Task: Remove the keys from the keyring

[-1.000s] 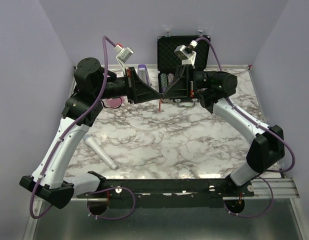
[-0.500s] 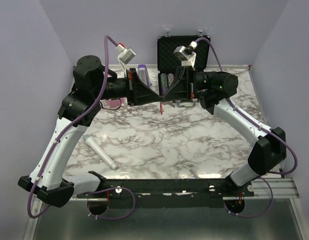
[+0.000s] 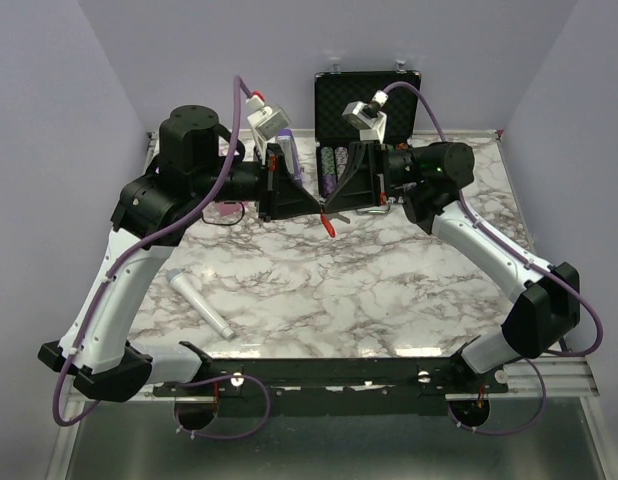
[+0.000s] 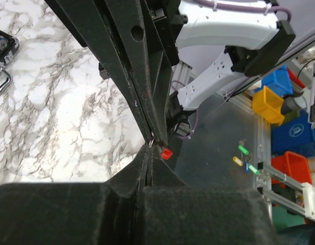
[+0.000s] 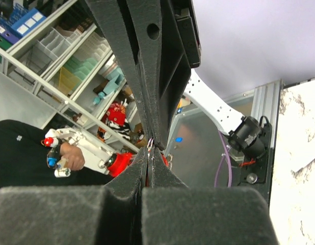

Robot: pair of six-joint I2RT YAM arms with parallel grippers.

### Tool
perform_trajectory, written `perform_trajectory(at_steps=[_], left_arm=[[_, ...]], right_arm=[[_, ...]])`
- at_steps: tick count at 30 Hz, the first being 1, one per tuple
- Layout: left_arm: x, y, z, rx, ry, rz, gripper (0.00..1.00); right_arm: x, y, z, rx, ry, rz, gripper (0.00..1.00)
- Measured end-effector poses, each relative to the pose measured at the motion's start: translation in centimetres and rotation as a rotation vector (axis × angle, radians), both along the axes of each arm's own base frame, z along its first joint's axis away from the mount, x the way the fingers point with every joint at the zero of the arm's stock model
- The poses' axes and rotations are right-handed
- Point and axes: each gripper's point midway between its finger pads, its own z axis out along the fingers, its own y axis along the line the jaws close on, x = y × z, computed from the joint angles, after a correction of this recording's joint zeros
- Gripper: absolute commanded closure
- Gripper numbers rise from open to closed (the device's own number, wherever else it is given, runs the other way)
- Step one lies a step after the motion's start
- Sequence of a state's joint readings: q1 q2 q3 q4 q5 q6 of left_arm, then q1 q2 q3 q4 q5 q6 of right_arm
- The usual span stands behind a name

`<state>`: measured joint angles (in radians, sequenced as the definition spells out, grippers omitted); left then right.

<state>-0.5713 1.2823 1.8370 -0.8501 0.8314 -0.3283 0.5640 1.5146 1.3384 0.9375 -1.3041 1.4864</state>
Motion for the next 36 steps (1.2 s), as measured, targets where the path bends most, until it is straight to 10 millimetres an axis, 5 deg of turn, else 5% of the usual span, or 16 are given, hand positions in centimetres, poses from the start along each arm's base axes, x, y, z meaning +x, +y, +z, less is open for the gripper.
perform_trajectory(at_steps=[27,30,34,36], left_arm=[[-1.7,-0.1,-5.0,0.220,-0.067,-0.037,0.98],[-1.7,-0.1,-5.3,0.234,-0.066,-0.030,0.82],[-1.6,0.0,-5.6,0.253,-0.059,-0.004,0.39],[-1.4,0.1,-6.0,0.269,-0.049,0.015,0.26]], right_arm=[[-1.2,0.1,-4.9,-0.178,0.046,0.061,0.99],[-1.3,0.1,-5.1,-0.183,0.046,0.067,0.99],[-1.2,0.2,-5.4,-0.186,0.048,0.063,0.99],[-1.2,0.2,-5.7,-0.188,0.053,0.051,0.99]])
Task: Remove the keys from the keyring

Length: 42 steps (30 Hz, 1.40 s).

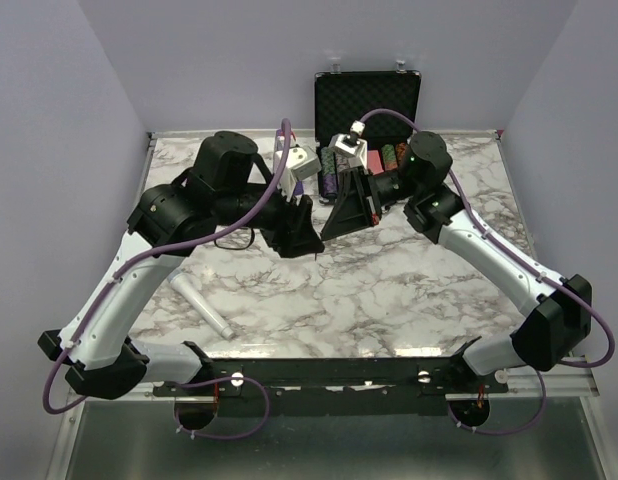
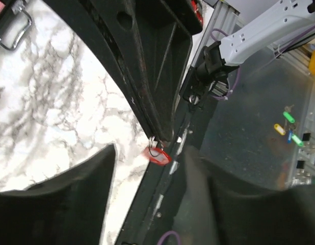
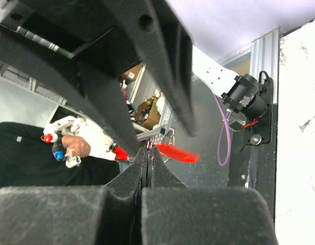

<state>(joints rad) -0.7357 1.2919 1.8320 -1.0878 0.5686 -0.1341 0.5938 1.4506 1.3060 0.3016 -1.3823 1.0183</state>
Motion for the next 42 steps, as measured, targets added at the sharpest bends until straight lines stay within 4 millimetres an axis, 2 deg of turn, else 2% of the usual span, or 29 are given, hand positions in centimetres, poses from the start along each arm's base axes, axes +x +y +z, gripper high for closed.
perform_trajectory(at_steps=[2,5,15,24,33,37,42], left_arm=[[-0.1,0.2,-0.6,0.011,0.019,0.015,0.19],[-0.6,0.8,-2.1,0.028,0.054,0.047,0.15],[-2.7,5.0,-6.5,-0.040,0.100,0.272,0.12],[-3.0,8.3,-12.7,-0.040,0.153,0.473,0.13],[-3.4,10.3,-15.6,-0.090,0.125,0.564,0.13],[-3.3,10.6,-16.3,-0.082,0.122,0.579,0.15],[-4.0,11.2,-14.1,-0.184,0.109,0.602,0.18]], right_arm=[[0.1,0.0,-0.3,-0.001,0.005,-0.021,0.99],[-0.1,-0.1,-1.1,-0.009,0.019,-0.051,0.99],[0.2,-0.3,-4.4,-0.076,0.031,-0.166,0.99],[1.4,-1.0,-10.2,-0.247,0.097,-0.325,0.99],[2.9,-1.7,-15.1,-0.341,0.156,-0.488,0.99],[3.3,-1.6,-15.2,-0.316,0.155,-0.524,0.99],[2.5,-2.0,-12.3,-0.226,0.126,-0.539,0.99]])
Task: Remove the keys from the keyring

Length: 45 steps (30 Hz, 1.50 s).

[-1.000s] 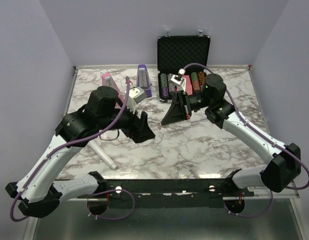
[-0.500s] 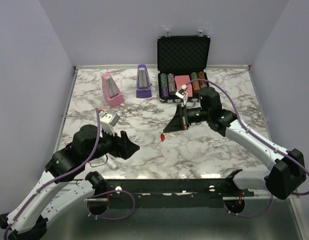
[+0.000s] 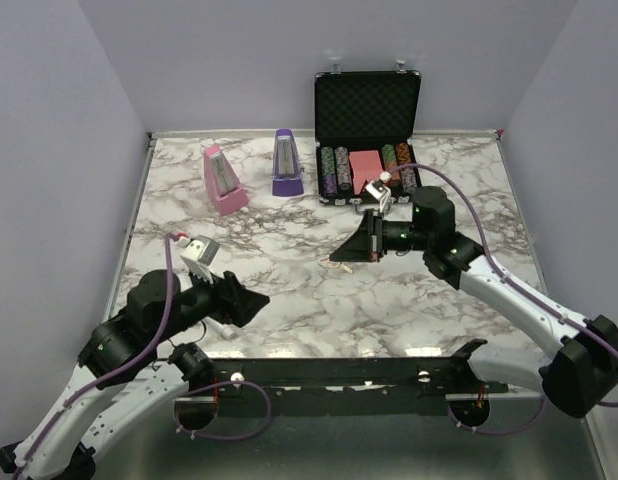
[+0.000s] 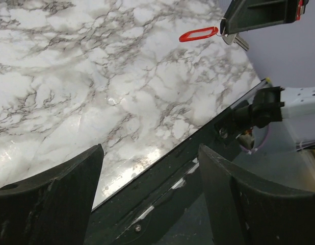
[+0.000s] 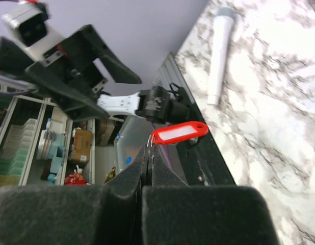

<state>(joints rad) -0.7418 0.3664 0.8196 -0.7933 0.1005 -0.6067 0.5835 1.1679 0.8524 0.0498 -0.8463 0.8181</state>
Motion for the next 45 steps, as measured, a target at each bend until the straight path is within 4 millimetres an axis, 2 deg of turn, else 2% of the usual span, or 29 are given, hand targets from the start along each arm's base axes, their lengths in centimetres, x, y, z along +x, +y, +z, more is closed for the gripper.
perform_trajectory(at_steps=[3,6,7,9,13,17,20,24,29,32,40,45], left_arm=[[-0.8,0.5,1.8,-0.092,-0.023,0.015,0.19],[-1.7,0.9,2.8,-0.164,-0.029,0.019,0.19],[-2.1,1.0,3.1,-0.189,-0.028,0.016,0.19],[-2.6,1.1,3.5,-0.220,-0.021,0.009,0.32],[-3.5,0.8,4.6,-0.284,-0.023,-0.026,0.35],[-4.5,-0.2,6.9,-0.380,-0.078,-0.116,0.41],[-4.7,-1.3,7.9,-0.408,-0.091,-0.178,0.43],[-4.7,-2.4,9.3,-0.443,-0.104,-0.227,0.48],[-5.5,-2.7,11.6,-0.539,-0.141,-0.280,0.52],[-5.8,-2.7,12.2,-0.579,-0.141,-0.290,0.52],[-6.5,-2.5,12.9,-0.613,-0.136,-0.311,0.54],[-6.8,-2.5,13.5,-0.631,-0.152,-0.330,0.45]], right_arm=[[-1.8,-0.8,3.0,0.090,-0.054,0.001,0.99],[-4.0,-1.2,5.1,0.198,-0.086,0.032,0.99],[-5.1,-1.4,5.5,0.249,-0.087,0.051,0.99],[-6.7,-1.9,5.4,0.316,-0.064,0.080,0.99],[-8.5,-2.4,5.4,0.409,0.009,0.124,0.99],[-10.5,-1.7,7.8,0.446,-0.030,0.201,0.99],[-12.1,-0.9,10.2,0.483,-0.081,0.260,0.99],[-13.6,0.7,10.7,0.489,-0.087,0.296,0.99],[-14.8,4.2,10.2,0.441,-0.066,0.323,0.99],[-15.2,5.4,10.1,0.425,-0.071,0.318,0.99],[-15.3,6.4,10.7,0.440,-0.127,0.259,0.99],[-15.0,6.5,11.3,0.455,-0.160,0.209,0.99]])
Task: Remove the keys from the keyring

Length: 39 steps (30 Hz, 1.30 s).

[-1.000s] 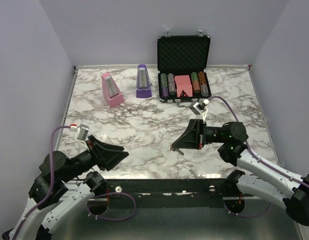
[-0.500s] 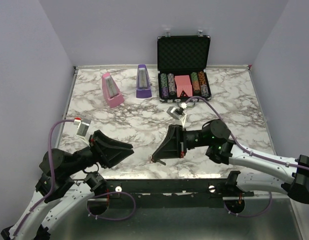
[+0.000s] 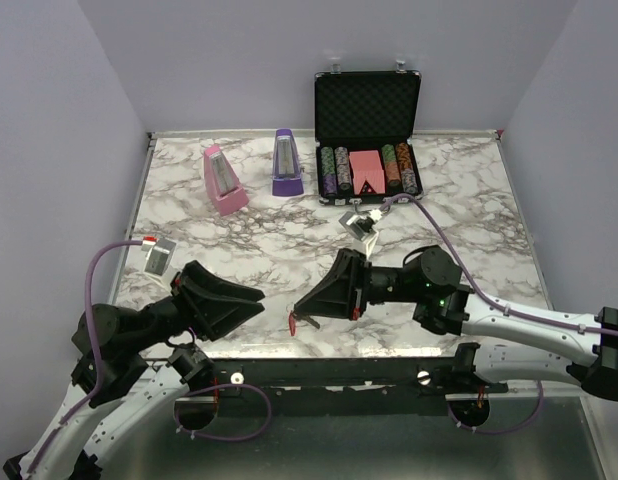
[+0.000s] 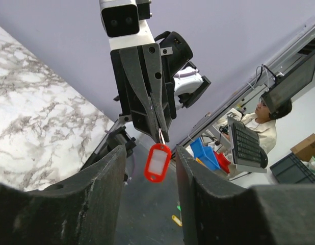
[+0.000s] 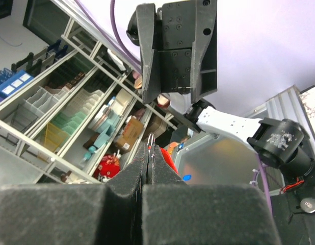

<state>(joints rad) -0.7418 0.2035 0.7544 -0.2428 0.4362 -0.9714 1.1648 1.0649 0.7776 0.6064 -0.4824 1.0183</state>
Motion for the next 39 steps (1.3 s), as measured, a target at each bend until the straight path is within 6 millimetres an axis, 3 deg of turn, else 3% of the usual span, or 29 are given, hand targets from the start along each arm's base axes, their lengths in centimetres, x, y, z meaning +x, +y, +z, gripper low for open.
perform_trajectory(at_steps=[9,16,22,31,39], left_arm=[[1.1,-1.1,-1.3,-0.016,0.004,-0.009,0.36],[3.1,-2.9,-2.8,0.020,0.046,-0.007,0.38],[4.8,-4.2,-3.5,0.067,0.071,0.010,0.42],[4.1,-3.4,-1.8,0.014,-0.003,0.021,0.46],[4.1,-3.4,-2.5,0.021,-0.003,0.022,0.51]], right_arm=[[0.5,-1.8,0.5,0.048,-0.031,-0.085,0.99],[1.8,-2.3,0.6,0.044,-0.045,-0.178,0.99],[2.5,-1.2,-0.3,0.030,-0.063,-0.198,0.99],[2.8,-0.5,-1.9,0.036,-0.074,-0.201,0.99],[3.0,0.2,-2.3,0.039,-0.074,-0.190,0.99]])
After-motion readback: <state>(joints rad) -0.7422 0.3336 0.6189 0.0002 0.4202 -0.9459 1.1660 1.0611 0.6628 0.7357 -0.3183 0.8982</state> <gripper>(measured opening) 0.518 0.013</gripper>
